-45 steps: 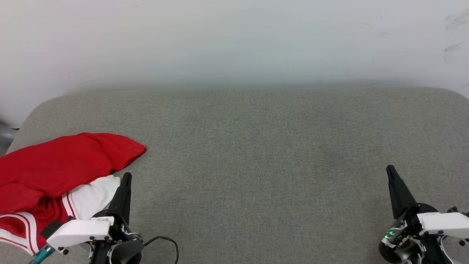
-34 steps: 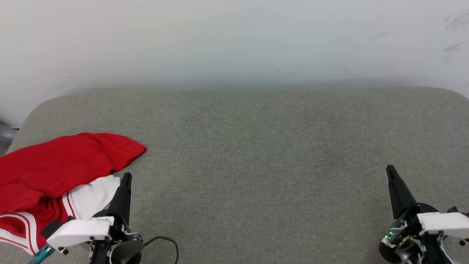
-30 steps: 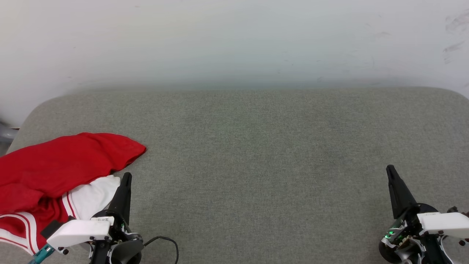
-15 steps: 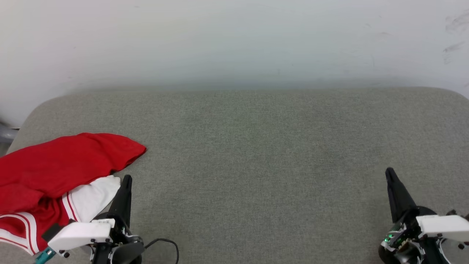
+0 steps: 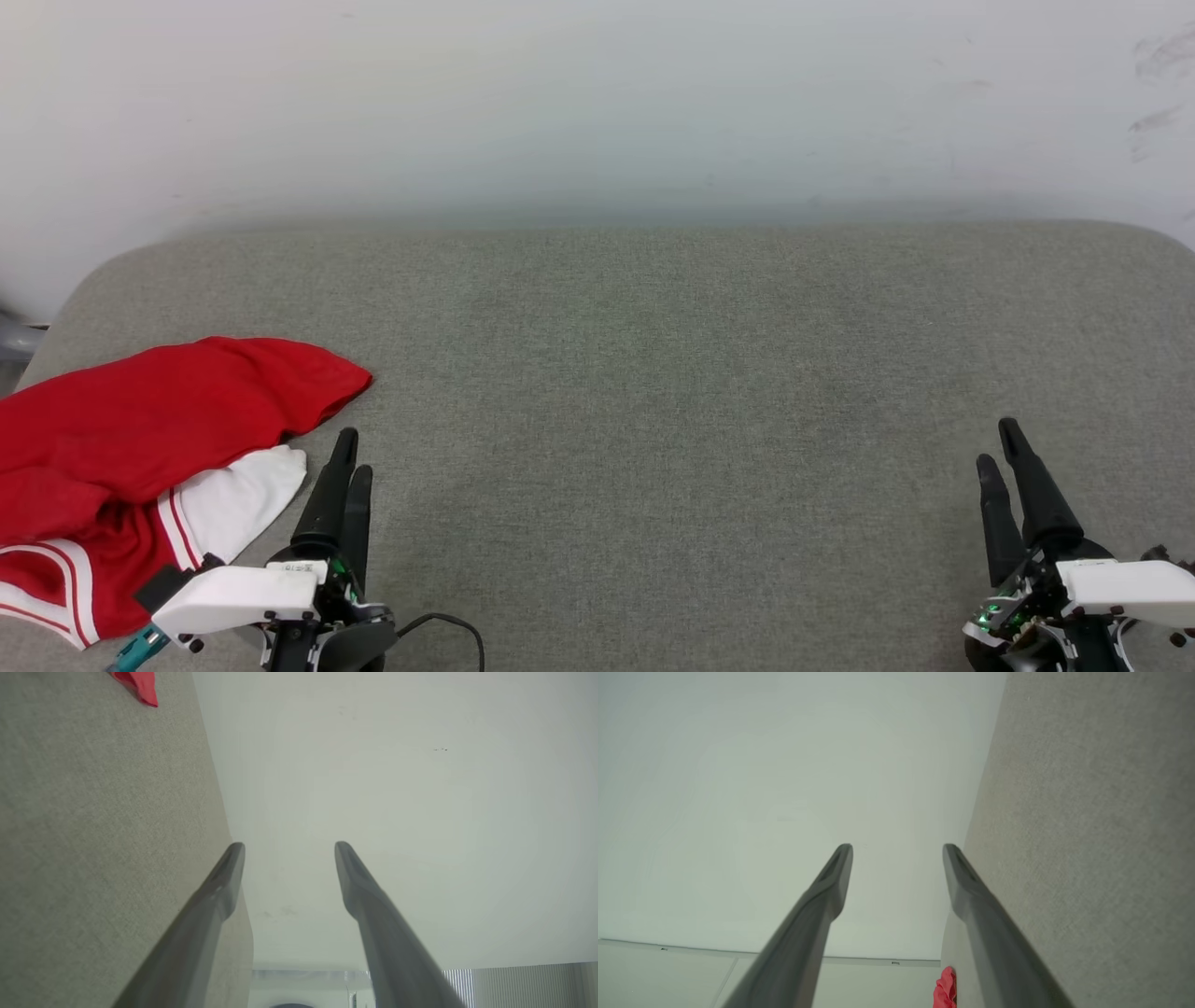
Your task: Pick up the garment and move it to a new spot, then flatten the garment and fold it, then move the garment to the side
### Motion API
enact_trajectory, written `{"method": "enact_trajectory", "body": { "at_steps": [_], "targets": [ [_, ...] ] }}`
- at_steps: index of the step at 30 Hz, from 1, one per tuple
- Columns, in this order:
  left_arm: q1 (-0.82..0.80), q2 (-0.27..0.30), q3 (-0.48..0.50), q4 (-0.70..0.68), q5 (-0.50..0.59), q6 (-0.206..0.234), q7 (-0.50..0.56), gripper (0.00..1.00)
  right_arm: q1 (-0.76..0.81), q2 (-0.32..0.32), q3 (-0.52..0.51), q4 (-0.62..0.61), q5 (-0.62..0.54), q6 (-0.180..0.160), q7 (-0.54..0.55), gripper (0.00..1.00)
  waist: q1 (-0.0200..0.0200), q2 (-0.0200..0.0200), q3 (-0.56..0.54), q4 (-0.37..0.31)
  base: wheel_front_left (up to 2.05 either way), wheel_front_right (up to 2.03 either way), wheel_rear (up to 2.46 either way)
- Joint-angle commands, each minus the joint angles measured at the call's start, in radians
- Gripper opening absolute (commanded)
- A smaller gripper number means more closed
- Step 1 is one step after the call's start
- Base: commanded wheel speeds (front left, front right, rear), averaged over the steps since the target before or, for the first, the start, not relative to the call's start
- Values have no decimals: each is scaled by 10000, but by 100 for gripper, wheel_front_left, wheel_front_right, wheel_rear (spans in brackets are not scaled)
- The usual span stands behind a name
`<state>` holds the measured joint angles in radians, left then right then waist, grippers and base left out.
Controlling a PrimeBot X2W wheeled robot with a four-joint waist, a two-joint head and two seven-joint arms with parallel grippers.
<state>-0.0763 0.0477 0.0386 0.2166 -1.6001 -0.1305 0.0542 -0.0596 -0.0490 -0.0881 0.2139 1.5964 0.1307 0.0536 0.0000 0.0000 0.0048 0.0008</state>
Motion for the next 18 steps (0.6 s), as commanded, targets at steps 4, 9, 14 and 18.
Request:
{"method": "enact_trajectory", "body": {
  "at_steps": [4,9,14,18],
  "targets": [
    [-237,47,-258,-529,222,-2,-277,100,-14,-21,81,-545,-324,2,-260,100,0,0,3,5,0,0,0],
    [-241,64,-410,-959,1031,-2,-534,100,64,-37,160,-902,-1425,2,-515,100,0,0,2,9,0,0,0],
    [-244,79,-543,-1255,2245,-2,-734,100,121,-111,207,-1172,-2998,2,-717,100,0,0,5,15,0,0,0],
    [-218,56,-528,-1437,3522,-2,-926,100,197,-118,188,-1415,-4727,2,-913,100,0,0,0,28,0,0,0]
  ]
}}
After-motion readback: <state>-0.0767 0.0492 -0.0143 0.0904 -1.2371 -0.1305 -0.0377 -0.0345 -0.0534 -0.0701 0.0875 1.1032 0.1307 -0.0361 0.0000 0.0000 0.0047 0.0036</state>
